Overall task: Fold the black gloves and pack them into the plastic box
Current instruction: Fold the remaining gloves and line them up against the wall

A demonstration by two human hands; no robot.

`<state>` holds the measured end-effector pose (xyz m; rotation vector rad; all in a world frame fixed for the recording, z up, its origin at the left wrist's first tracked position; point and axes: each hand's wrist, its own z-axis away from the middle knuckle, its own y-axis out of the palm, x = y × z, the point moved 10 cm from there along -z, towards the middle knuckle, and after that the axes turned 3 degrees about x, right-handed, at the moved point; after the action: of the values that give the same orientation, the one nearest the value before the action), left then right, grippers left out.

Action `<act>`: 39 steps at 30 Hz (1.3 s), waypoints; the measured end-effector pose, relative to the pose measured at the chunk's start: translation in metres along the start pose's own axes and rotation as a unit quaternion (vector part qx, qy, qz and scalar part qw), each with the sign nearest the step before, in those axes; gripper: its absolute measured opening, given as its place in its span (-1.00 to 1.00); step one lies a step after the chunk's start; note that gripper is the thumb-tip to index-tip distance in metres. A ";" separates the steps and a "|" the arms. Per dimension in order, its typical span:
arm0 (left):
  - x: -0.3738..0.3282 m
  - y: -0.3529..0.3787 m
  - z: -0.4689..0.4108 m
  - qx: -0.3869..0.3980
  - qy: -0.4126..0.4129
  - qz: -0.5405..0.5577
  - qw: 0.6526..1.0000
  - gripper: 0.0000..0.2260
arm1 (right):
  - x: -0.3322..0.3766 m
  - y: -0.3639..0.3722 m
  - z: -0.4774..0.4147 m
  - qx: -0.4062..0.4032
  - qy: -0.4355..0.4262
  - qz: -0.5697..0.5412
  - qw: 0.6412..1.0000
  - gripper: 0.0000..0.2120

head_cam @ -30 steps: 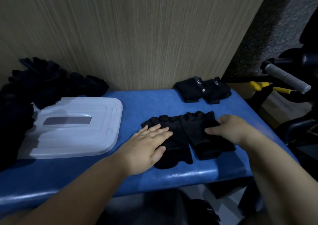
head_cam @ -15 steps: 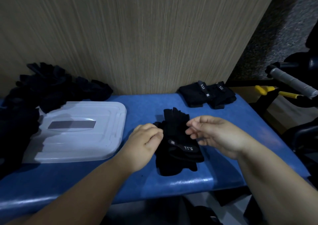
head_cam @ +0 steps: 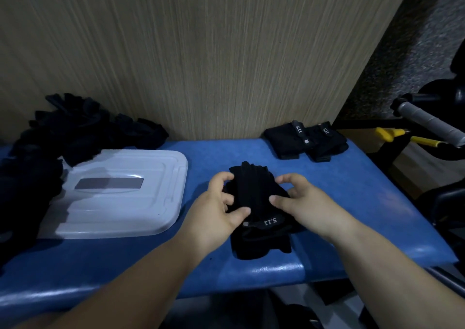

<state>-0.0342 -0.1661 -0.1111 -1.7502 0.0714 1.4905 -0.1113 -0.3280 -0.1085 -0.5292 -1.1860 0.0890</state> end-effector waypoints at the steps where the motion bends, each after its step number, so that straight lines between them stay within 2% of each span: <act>1: -0.004 -0.003 0.001 -0.008 0.012 0.019 1.000 -0.48 | 0.006 -0.001 0.001 -0.010 -0.023 0.007 1.000 -0.67; 3: -0.010 -0.006 0.004 -0.009 0.031 0.055 0.998 -0.52 | 0.015 -0.002 0.002 -0.020 -0.055 0.004 0.998 -0.69; 7: -0.012 -0.007 0.008 0.004 0.032 0.114 0.993 -0.66 | 0.021 0.006 0.005 0.013 -0.091 -0.037 0.995 -0.66; 12: -0.002 -0.008 0.014 0.020 -0.015 0.031 0.999 -0.73 | 0.021 0.014 0.008 0.028 -0.108 -0.013 0.994 -0.66; 17: -0.001 -0.005 0.020 0.061 -0.039 -0.011 0.997 -0.65 | 0.012 0.016 0.006 0.042 -0.089 0.039 0.994 -0.60; 24: -0.002 -0.001 0.019 0.054 -0.011 -0.095 0.994 -0.62 | 0.005 0.017 0.002 0.047 -0.063 0.084 0.993 -0.48; 30: -0.009 -0.013 0.018 0.011 -0.004 -0.040 0.999 -0.77 | 0.008 0.009 0.003 0.044 -0.061 -0.019 0.997 -0.52; 35: -0.002 -0.004 0.020 0.048 -0.029 -0.092 0.994 -0.77 | -0.004 0.018 -0.001 0.070 -0.044 0.068 0.994 -0.42; 39: -0.008 -0.006 0.019 0.024 0.002 -0.188 0.982 -0.74 | 0.003 0.010 0.001 0.023 -0.067 0.182 0.981 -0.42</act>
<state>-0.0484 -0.1543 -0.1000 -1.6205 -0.2111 1.1990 -0.1092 -0.3176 -0.1101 -0.7048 -1.2029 0.4710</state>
